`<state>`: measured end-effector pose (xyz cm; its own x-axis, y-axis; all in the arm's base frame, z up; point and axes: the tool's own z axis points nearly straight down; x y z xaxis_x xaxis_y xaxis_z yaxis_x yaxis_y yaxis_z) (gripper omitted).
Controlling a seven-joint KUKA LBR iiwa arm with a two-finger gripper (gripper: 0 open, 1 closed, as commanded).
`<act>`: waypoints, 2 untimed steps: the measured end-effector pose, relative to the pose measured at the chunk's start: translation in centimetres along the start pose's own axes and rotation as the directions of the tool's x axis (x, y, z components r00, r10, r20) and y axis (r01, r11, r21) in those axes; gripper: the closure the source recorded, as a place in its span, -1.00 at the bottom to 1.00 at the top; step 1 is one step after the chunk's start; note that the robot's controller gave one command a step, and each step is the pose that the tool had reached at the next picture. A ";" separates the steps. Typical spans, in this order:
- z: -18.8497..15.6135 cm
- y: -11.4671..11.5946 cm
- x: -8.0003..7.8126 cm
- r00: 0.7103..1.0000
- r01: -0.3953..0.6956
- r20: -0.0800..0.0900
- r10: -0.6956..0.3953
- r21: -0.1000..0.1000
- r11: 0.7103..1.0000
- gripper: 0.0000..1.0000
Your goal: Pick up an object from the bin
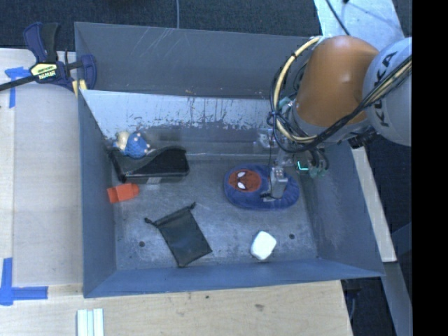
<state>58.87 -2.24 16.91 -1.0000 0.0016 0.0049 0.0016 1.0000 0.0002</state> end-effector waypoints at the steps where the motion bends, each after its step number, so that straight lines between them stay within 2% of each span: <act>1: 10.1 -0.1 -0.9 0.989 -0.147 -0.003 0.147 0.000 0.989 -1.00; 2: 9.5 -0.2 -1.2 0.989 -0.145 0.007 0.145 0.000 0.989 1.00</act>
Offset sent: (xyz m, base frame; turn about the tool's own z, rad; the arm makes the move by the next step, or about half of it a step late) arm 0.0093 -0.0005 -0.0991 0.1477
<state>59.99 -2.40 7.40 -0.9892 0.1469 -0.0022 0.1469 0.9892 -0.0004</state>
